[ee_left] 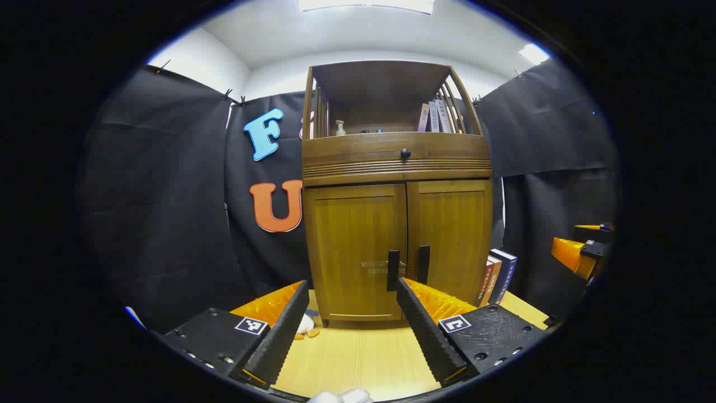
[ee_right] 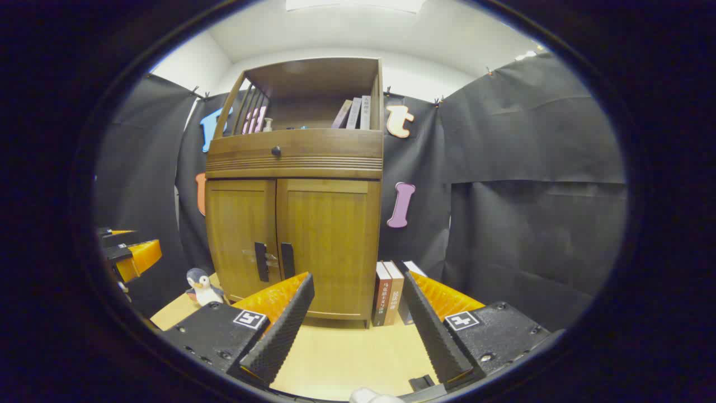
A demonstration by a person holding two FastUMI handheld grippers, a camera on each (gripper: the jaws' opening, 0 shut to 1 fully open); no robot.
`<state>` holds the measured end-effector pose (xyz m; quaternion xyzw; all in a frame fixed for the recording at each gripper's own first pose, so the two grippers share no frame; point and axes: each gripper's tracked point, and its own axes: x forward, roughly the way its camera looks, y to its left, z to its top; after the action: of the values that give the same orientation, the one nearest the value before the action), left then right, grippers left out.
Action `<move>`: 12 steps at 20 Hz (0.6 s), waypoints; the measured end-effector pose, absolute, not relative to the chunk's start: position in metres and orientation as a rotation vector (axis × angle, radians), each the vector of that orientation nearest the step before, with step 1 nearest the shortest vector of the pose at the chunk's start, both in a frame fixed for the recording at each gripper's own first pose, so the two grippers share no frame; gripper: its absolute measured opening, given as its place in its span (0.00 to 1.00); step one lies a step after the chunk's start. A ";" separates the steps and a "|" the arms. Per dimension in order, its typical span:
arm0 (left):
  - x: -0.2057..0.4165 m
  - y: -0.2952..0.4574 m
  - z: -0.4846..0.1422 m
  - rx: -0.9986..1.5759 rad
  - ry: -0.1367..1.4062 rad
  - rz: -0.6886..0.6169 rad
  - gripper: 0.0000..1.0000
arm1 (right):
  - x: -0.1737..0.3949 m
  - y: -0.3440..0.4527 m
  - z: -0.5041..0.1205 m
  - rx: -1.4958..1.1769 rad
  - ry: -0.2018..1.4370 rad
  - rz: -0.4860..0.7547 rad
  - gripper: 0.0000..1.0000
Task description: Open the right door of the double-door shoe cabinet with the right hand, and open the left door with the left hand.
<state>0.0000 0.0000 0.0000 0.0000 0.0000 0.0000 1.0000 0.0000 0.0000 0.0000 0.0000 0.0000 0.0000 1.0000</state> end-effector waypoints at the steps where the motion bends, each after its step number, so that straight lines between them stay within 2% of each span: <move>1: 0.001 0.001 0.000 -0.001 0.002 0.003 0.95 | 0.001 0.001 0.000 -0.002 0.000 0.000 1.00; 3: 0.003 0.002 0.001 0.000 0.002 0.007 0.95 | 0.002 -0.001 -0.002 -0.008 0.005 -0.001 1.00; 4: 0.003 0.004 0.001 0.002 0.003 0.010 1.00 | 0.003 -0.001 -0.003 -0.009 0.006 0.001 1.00; 5: 0.004 0.005 0.002 0.004 0.003 0.012 0.95 | 0.004 0.000 -0.004 -0.009 0.006 0.003 1.00; 7: 0.005 0.008 0.003 0.011 -0.002 0.017 0.95 | 0.004 0.001 -0.004 -0.012 0.007 0.005 0.97; 8: 0.006 0.009 0.005 0.014 -0.006 0.021 0.95 | 0.005 0.000 -0.004 -0.013 0.009 0.007 1.00; 12: 0.009 0.014 0.005 0.008 -0.004 0.023 0.95 | 0.006 0.004 -0.004 -0.014 0.014 0.012 1.00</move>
<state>0.0091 0.0136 0.0052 0.0041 -0.0018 0.0114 0.9999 0.0056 0.0037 -0.0040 -0.0069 0.0072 0.0060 0.9999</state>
